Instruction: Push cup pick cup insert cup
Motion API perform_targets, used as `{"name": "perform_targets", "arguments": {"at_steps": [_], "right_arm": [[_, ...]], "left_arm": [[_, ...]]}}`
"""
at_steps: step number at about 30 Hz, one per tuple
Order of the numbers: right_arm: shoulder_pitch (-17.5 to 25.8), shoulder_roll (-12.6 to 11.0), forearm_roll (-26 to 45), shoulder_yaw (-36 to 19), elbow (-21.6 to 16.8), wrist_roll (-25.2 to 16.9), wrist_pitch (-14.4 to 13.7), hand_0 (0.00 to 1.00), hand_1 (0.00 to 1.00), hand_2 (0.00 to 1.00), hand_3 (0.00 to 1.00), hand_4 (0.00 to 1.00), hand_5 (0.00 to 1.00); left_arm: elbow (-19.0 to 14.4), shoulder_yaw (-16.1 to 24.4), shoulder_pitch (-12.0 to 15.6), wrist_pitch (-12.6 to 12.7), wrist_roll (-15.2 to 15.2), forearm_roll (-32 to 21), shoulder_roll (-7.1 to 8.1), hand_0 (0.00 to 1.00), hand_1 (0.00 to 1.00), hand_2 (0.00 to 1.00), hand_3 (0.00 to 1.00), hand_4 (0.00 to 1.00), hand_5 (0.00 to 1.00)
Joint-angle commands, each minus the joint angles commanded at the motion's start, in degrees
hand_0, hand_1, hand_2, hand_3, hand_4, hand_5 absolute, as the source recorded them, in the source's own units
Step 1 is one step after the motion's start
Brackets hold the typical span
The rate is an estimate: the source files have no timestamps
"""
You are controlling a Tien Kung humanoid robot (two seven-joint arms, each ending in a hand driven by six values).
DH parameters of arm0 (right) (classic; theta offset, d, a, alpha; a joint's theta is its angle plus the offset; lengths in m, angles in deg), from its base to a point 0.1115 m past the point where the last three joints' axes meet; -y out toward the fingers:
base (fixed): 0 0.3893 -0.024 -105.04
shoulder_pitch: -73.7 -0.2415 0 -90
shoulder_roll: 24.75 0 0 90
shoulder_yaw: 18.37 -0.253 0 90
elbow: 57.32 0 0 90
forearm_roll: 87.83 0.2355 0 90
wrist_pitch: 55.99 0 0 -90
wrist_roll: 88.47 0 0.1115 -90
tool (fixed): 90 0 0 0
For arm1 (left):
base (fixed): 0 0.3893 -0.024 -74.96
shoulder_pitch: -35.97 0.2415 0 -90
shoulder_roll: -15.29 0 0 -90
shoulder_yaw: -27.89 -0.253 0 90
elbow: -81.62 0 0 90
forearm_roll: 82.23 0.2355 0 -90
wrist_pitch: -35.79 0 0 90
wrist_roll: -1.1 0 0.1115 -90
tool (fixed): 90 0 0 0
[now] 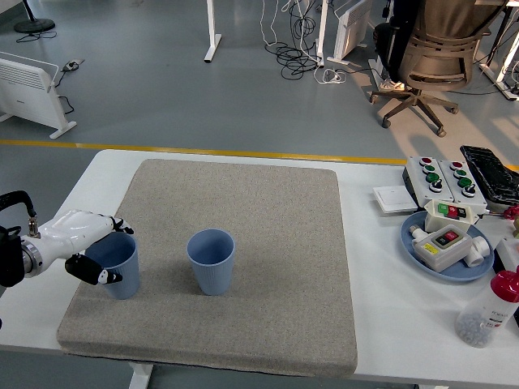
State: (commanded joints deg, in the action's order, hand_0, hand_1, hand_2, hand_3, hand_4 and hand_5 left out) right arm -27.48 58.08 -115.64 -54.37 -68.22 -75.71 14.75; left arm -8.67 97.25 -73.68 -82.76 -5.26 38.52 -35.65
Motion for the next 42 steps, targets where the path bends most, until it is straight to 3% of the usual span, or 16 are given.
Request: {"name": "perform_targets", "arguments": {"at_steps": [6, 7, 18, 23, 25, 26, 27, 28, 31, 32, 35, 37, 38, 42], "right_arm": [[-0.2, 0.0, 0.2, 0.1, 0.0, -0.1, 0.0, 0.667, 0.605, 0.618, 0.565, 0.102, 0.446], [-0.2, 0.0, 0.3, 0.1, 0.0, -0.1, 0.0, 0.667, 0.605, 0.619, 0.566, 0.102, 0.445], [-0.4, 0.1, -0.2, -0.3, 0.1, 0.0, 0.1, 0.667, 0.605, 0.619, 0.566, 0.102, 0.444], [-0.4, 0.1, -0.2, -0.3, 0.1, 0.0, 0.1, 0.667, 0.605, 0.619, 0.565, 0.102, 0.444], [-0.5, 0.1, -0.1, -0.3, 0.1, -0.1, 0.2, 0.667, 0.605, 0.619, 0.565, 0.102, 0.444], [-0.5, 0.1, -0.1, -0.3, 0.1, -0.1, 0.2, 0.667, 0.605, 0.62, 0.565, 0.101, 0.444], [-0.6, 0.0, -0.1, -0.2, 0.1, -0.1, 0.2, 0.667, 0.605, 0.62, 0.565, 0.101, 0.444], [-0.6, 0.0, 0.0, -0.2, 0.1, -0.1, 0.2, 0.667, 0.605, 0.62, 0.565, 0.101, 0.444], [-0.7, 0.0, 0.2, -0.1, 0.1, -0.3, 0.3, 0.667, 0.605, 0.62, 0.565, 0.101, 0.444], [-0.7, 0.0, 0.2, 0.0, 0.1, -0.3, 0.3, 0.667, 0.604, 0.619, 0.565, 0.101, 0.443], [-0.8, 0.0, 0.2, 0.0, 0.2, -0.4, 0.4, 0.667, 0.604, 0.619, 0.565, 0.101, 0.443], [-0.8, -0.1, 0.2, 0.0, 0.2, -0.4, 0.4, 0.667, 0.604, 0.619, 0.565, 0.101, 0.443], [-0.9, -0.1, 0.4, 0.2, 0.2, -0.4, 0.4, 0.667, 0.604, 0.619, 0.565, 0.101, 0.444], [-1.1, -0.2, 0.6, 0.3, 0.2, -0.6, 0.5, 0.667, 0.604, 0.619, 0.565, 0.101, 0.444]], "left_arm": [[-0.4, 0.3, 0.0, -1.2, -0.5, -0.9, 0.08, 0.746, 0.858, 0.978, 0.977, 0.924, 0.5], [-0.4, 0.4, -0.1, -1.4, -0.7, -1.2, 0.08, 0.932, 0.968, 0.998, 0.998, 0.992, 0.567], [-1.3, 0.9, 0.3, 0.0, -0.6, -1.6, 0.25, 0.968, 0.99, 0.998, 0.998, 0.998, 0.586], [-2.7, 2.9, 1.4, 3.0, 0.6, -3.1, 0.08, 0.986, 0.998, 0.998, 0.998, 0.998, 0.593], [-4.0, 5.9, 3.5, 7.5, 1.4, -7.4, -1.16, 0.986, 0.998, 0.998, 0.998, 0.998, 0.593], [-4.3, 7.1, 4.1, 9.7, 1.3, -9.6, -1.61, 0.781, 0.816, 0.839, 0.805, 0.764, 0.679], [-4.9, 9.0, 5.4, 13.8, 1.7, -13.7, -2.8, 0.781, 0.816, 0.839, 0.805, 0.764, 0.679], [-4.9, 9.3, 5.5, 14.9, 1.7, -14.8, -2.91, 0.781, 0.816, 0.839, 0.805, 0.764, 0.679], [-5.8, 12.1, 7.6, 21.6, 5.1, -21.4, -4.83, 0.781, 0.816, 0.839, 0.805, 0.764, 0.679], [-6.1, 13.4, 8.5, 24.2, 6.5, -24.0, -5.54, 0.403, 0.546, 0.544, 0.524, 0.586, 0.704], [-6.6, 17.3, 10.9, 31.6, 8.2, -31.4, -7.21, 0.403, 0.546, 0.544, 0.524, 0.586, 0.704], [-6.6, 19.4, 12.7, 32.8, 8.8, -35.9, -8.35, 0.403, 0.546, 0.544, 0.524, 0.586, 0.704], [-6.6, 20.7, 13.9, 31.8, 8.8, -38.5, -9.24, 0.378, 0.533, 0.53, 0.508, 0.575, 0.861], [-6.7, 24.0, 18.6, 27.6, 9.0, -48.2, -11.78, 0.378, 0.533, 0.53, 0.508, 0.575, 0.861]]}}
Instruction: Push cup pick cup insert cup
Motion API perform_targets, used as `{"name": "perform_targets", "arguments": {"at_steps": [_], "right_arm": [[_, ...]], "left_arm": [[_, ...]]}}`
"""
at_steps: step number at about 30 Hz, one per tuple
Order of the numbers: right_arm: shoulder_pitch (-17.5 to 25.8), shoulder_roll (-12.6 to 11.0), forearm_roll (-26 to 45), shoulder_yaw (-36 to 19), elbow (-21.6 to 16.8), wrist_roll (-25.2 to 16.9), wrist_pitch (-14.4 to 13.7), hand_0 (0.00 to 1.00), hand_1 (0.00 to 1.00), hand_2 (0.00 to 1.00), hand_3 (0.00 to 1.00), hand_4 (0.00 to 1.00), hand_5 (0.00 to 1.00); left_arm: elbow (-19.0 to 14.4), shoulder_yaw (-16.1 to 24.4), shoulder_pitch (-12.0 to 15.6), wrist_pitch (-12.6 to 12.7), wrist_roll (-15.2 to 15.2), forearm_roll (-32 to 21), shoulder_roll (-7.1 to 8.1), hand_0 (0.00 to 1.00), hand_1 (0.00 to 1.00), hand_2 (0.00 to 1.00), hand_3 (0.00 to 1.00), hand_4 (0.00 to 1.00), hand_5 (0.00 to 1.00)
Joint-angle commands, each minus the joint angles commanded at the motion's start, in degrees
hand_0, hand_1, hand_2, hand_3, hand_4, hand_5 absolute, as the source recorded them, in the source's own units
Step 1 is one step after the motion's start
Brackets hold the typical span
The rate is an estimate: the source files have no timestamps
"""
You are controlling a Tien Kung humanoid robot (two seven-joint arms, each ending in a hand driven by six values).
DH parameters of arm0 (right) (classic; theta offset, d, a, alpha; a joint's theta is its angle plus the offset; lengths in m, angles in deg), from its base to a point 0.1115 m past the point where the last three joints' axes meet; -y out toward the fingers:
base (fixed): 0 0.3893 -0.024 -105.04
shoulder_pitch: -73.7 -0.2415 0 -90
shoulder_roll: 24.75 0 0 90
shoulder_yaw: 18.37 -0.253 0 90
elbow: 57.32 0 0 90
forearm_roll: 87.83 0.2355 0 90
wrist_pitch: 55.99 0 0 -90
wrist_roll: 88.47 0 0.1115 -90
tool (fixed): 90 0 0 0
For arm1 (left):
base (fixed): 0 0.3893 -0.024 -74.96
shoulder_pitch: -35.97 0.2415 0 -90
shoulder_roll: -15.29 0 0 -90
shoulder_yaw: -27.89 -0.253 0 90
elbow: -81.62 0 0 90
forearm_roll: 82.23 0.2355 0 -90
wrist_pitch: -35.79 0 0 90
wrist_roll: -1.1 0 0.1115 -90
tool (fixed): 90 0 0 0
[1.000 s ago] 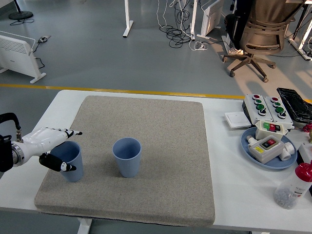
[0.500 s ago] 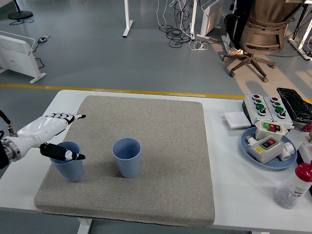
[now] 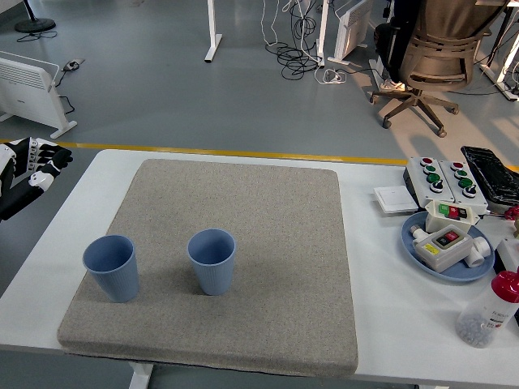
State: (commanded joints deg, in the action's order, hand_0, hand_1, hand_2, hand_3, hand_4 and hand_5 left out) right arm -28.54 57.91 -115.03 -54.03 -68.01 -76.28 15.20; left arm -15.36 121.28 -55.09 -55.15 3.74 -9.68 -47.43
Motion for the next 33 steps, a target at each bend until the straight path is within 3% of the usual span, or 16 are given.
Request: {"name": "perform_targets", "arguments": {"at_steps": [1, 2, 7, 8, 11, 13, 14, 18, 20, 24, 27, 29, 33], "right_arm": [[-0.1, -0.1, 0.0, 0.0, 0.0, 0.0, 0.0, 0.667, 0.604, 0.619, 0.565, 0.101, 0.444], [-0.1, -0.1, 0.0, 0.0, 0.0, 0.0, 0.1, 0.667, 0.604, 0.619, 0.565, 0.101, 0.444], [-0.2, -0.2, -1.1, -0.6, 0.1, 0.1, 0.2, 0.667, 0.604, 0.619, 0.565, 0.101, 0.444], [-0.2, -0.2, -1.4, -0.8, 0.1, 0.1, 0.3, 0.667, 0.604, 0.619, 0.565, 0.101, 0.445], [-0.1, -0.2, -1.8, -1.1, 0.1, 0.2, 0.3, 0.667, 0.604, 0.619, 0.565, 0.101, 0.445], [-0.1, -0.3, -2.2, -1.3, 0.1, 0.3, 0.4, 0.667, 0.604, 0.619, 0.565, 0.101, 0.445], [-0.1, -0.3, -2.3, -1.4, 0.1, 0.3, 0.4, 0.667, 0.605, 0.619, 0.565, 0.101, 0.445], [0.0, -0.4, -3.0, -1.8, 0.1, 0.4, 0.4, 0.667, 0.605, 0.619, 0.565, 0.101, 0.445], [0.1, -0.4, -3.0, -1.9, 0.1, 0.4, 0.4, 0.667, 0.605, 0.619, 0.565, 0.101, 0.445], [0.2, -0.4, -3.2, -1.9, 0.1, 0.4, 0.5, 0.667, 0.605, 0.619, 0.565, 0.101, 0.445], [0.1, -0.4, -3.2, -1.8, 0.1, 0.4, 0.5, 0.667, 0.604, 0.619, 0.565, 0.101, 0.445], [0.1, -0.4, -2.8, -1.6, 0.1, 0.3, 0.5, 0.667, 0.604, 0.619, 0.565, 0.101, 0.445], [-0.1, -0.4, -2.4, -1.3, 0.1, 0.3, 0.5, 0.667, 0.604, 0.619, 0.565, 0.101, 0.443]], "left_arm": [[-0.1, 0.6, 1.5, -0.4, 0.4, -2.6, -0.88, 0.378, 0.533, 0.53, 0.508, 0.575, 0.861], [-0.2, 1.0, 2.6, -0.5, 0.8, -4.8, -1.52, 0.371, 0.522, 0.508, 0.476, 0.566, 0.927], [0.2, 1.4, 7.9, -0.5, 2.6, -16.3, -4.73, 0.371, 0.522, 0.508, 0.476, 0.566, 0.927], [0.3, 1.2, 9.1, -0.7, 2.8, -17.2, -5.25, 0.334, 0.476, 0.468, 0.438, 0.564, 0.932], [0.3, 1.0, 11.5, -3.0, 2.6, -16.9, -6.01, 0.334, 0.476, 0.468, 0.438, 0.564, 0.932], [0.1, 0.8, 13.5, -6.7, 1.2, -15.8, -5.63, 0.334, 0.476, 0.468, 0.438, 0.564, 0.932], [0.1, 0.8, 13.8, -7.8, 1.0, -15.6, -5.54, 0.383, 0.521, 0.49, 0.455, 0.615, 0.998], [0.1, 0.2, 16.4, -13.5, -0.6, -12.8, -4.81, 0.383, 0.521, 0.49, 0.455, 0.615, 0.998], [0.2, 0.3, 17.1, -14.5, -0.7, -12.6, -5.08, 0.437, 0.544, 0.507, 0.462, 0.644, 0.998], [0.7, -0.3, 17.5, -15.1, -0.5, -11.8, -5.43, 0.437, 0.544, 0.507, 0.462, 0.644, 0.998], [1.3, -1.3, 17.4, -14.9, -0.3, -11.3, -5.73, 0.452, 0.543, 0.509, 0.456, 0.63, 0.998], [2.0, -2.2, 17.3, -12.5, 0.9, -11.9, -6.18, 0.452, 0.543, 0.509, 0.456, 0.63, 0.998], [3.3, -3.5, 16.4, -3.0, 5.5, -16.9, -7.25, 0.481, 0.549, 0.519, 0.477, 0.573, 0.998]]}}
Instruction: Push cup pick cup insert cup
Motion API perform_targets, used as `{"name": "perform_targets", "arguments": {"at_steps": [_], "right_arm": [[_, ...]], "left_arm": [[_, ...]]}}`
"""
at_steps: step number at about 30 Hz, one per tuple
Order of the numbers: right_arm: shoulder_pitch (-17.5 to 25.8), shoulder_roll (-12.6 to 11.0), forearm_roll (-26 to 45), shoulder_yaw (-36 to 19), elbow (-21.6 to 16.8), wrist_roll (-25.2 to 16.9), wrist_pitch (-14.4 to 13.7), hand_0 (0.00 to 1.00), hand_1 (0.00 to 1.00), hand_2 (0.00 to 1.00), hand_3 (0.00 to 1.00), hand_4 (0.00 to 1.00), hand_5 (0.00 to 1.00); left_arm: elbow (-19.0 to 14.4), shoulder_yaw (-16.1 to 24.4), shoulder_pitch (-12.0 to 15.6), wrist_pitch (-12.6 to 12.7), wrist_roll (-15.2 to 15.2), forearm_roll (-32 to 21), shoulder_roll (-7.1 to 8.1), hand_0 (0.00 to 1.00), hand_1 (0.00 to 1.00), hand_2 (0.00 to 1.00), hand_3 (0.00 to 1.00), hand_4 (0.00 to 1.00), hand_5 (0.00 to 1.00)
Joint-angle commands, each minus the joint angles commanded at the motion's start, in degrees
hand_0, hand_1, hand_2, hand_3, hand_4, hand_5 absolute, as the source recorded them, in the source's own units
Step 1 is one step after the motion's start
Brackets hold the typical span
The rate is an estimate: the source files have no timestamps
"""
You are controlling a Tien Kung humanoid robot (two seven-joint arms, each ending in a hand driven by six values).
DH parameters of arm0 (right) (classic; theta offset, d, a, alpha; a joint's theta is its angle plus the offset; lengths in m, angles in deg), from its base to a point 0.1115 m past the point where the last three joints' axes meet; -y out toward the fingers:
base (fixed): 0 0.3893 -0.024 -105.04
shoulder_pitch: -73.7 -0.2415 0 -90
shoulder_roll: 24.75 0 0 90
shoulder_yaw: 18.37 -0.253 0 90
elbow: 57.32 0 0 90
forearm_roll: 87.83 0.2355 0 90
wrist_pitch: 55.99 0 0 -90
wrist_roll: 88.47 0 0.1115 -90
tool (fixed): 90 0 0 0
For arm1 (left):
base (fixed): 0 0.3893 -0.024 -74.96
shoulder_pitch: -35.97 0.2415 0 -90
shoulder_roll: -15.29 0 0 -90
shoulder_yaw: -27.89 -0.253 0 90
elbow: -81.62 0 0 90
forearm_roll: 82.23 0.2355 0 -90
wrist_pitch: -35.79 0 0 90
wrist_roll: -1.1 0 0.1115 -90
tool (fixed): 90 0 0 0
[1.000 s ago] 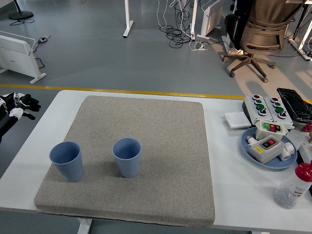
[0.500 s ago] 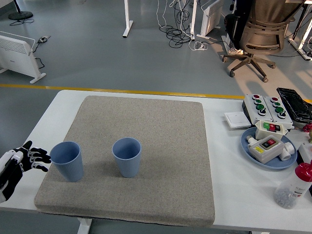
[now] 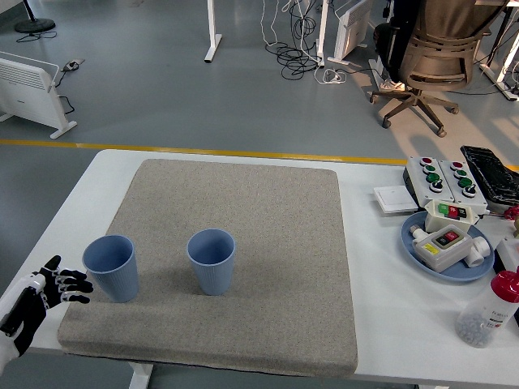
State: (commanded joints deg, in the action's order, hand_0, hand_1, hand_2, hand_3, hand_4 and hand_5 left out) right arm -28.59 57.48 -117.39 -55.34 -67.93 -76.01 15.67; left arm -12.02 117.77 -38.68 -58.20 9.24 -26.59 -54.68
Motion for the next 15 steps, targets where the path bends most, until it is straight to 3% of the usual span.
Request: {"name": "perform_targets", "arguments": {"at_steps": [2, 4, 5, 6, 10, 11, 12, 15], "right_arm": [[-0.1, 0.0, 0.2, 0.1, 0.0, 0.0, 0.0, 0.667, 0.604, 0.619, 0.565, 0.101, 0.443], [-0.1, 0.0, 0.2, 0.1, 0.0, 0.0, 0.0, 0.667, 0.604, 0.619, 0.565, 0.101, 0.443], [-0.2, 0.0, 0.2, 0.1, 0.0, 0.0, 0.0, 0.667, 0.605, 0.618, 0.565, 0.103, 0.446], [-0.2, 0.0, 0.3, 0.2, 0.0, 0.0, 0.0, 0.667, 0.605, 0.618, 0.565, 0.103, 0.446], [-0.4, 0.0, 0.4, 0.3, 0.0, -0.1, 0.0, 0.667, 0.605, 0.618, 0.565, 0.103, 0.446], [-0.5, 0.0, 0.5, 0.4, 0.0, -0.1, 0.0, 0.667, 0.604, 0.617, 0.565, 0.103, 0.445], [-0.5, 0.0, 0.8, 0.5, 0.0, -0.1, -0.1, 0.667, 0.604, 0.617, 0.565, 0.103, 0.445], [-0.6, 0.0, 1.0, 0.7, 0.0, -0.2, -0.1, 0.667, 0.604, 0.617, 0.565, 0.103, 0.445]], "left_arm": [[0.9, 0.3, -0.9, 4.8, 2.9, -4.6, -0.56, 0.481, 0.549, 0.519, 0.477, 0.573, 0.998], [1.6, 0.6, -1.6, 9.6, 3.3, -9.3, -0.82, 0.481, 0.549, 0.519, 0.477, 0.573, 0.998], [1.9, 0.7, -1.8, 10.6, 3.0, -11.0, -0.81, 0.823, 0.839, 0.876, 0.807, 0.601, 0.998], [2.4, 0.7, -2.0, 10.5, 2.5, -12.9, -0.78, 0.823, 0.839, 0.876, 0.807, 0.601, 0.998], [4.0, 0.4, -3.2, 5.9, -0.1, -20.2, -0.93, 0.823, 0.839, 0.876, 0.807, 0.601, 0.998], [4.3, 0.3, -3.5, 5.1, -0.3, -22.2, -0.95, 0.859, 0.866, 0.919, 0.877, 0.58, 0.998], [5.1, 0.3, -4.4, 3.9, -0.8, -24.8, -1.25, 0.859, 0.866, 0.919, 0.877, 0.58, 0.998], [5.9, 0.3, -5.8, 3.1, -1.0, -30.8, -1.88, 0.859, 0.866, 0.919, 0.877, 0.58, 0.998]]}}
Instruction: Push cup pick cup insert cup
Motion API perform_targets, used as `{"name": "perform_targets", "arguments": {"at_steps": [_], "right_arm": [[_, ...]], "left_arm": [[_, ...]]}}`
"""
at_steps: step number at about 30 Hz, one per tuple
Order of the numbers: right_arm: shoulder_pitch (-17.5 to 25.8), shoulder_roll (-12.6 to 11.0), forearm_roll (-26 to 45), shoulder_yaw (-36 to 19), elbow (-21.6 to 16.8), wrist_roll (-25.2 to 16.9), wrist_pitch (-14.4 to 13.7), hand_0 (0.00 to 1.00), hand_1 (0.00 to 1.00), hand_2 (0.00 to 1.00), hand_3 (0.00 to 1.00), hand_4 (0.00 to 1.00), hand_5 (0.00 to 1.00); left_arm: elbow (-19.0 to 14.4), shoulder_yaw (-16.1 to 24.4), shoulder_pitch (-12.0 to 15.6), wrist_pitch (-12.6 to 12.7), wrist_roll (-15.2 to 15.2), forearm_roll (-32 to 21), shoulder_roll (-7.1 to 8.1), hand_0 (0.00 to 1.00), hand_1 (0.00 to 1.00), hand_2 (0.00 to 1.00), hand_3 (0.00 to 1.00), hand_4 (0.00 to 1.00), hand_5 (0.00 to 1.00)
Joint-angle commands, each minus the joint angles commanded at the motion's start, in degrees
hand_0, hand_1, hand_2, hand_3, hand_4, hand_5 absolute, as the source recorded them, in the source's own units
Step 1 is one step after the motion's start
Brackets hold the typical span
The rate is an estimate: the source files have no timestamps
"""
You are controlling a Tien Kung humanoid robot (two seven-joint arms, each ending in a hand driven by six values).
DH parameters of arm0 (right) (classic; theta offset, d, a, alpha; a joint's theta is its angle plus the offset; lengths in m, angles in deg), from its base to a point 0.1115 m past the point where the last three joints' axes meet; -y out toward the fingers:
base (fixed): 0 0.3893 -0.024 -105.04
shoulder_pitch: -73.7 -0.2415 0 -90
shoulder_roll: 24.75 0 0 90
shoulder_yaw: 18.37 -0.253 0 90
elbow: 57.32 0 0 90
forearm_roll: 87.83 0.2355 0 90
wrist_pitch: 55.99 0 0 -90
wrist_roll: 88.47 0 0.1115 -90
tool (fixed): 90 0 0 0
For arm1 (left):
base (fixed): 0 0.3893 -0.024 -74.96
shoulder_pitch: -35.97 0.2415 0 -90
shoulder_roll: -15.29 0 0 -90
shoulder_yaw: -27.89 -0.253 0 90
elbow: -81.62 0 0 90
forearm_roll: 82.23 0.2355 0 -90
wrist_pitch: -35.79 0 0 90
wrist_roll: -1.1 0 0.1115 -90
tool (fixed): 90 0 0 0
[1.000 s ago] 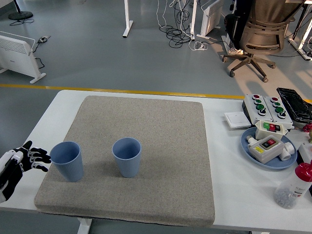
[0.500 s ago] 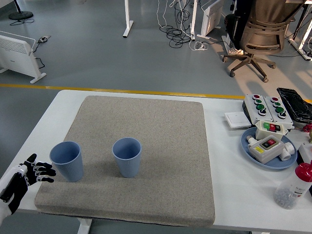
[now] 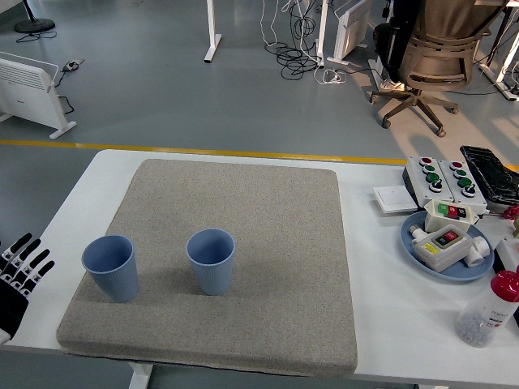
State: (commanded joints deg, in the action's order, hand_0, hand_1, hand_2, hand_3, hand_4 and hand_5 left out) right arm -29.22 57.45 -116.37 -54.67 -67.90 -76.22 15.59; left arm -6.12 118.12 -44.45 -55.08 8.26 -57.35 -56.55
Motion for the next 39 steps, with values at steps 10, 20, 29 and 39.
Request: {"name": "perform_targets", "arguments": {"at_steps": [10, 20, 29, 39], "right_arm": [[0.0, 0.0, 0.0, 0.0, 0.0, 0.0, -0.1, 0.667, 0.604, 0.616, 0.565, 0.105, 0.446], [0.1, -0.1, -0.2, -0.2, 0.0, 0.0, -0.1, 0.667, 0.604, 0.616, 0.565, 0.105, 0.448], [0.2, -0.2, -0.1, -0.1, 0.0, 0.0, -0.2, 0.667, 0.604, 0.616, 0.565, 0.105, 0.448], [0.3, -0.2, 0.5, 0.2, 0.0, -0.2, -0.3, 0.667, 0.605, 0.616, 0.566, 0.105, 0.447]], "left_arm": [[0.9, 0.1, -2.0, 2.0, 1.3, -2.4, -1.1, 0.862, 0.866, 0.93, 0.887, 0.573, 0.998], [1.1, 0.0, -1.8, 2.6, 1.4, -2.1, -1.26, 0.863, 0.87, 0.934, 0.889, 0.552, 0.998], [1.4, -0.3, -1.9, 3.2, 1.6, -1.6, -1.49, 0.863, 0.871, 0.936, 0.891, 0.546, 0.998], [1.2, 0.0, -1.7, 3.1, 1.8, -1.2, -1.51, 0.862, 0.871, 0.937, 0.892, 0.545, 0.998]]}}
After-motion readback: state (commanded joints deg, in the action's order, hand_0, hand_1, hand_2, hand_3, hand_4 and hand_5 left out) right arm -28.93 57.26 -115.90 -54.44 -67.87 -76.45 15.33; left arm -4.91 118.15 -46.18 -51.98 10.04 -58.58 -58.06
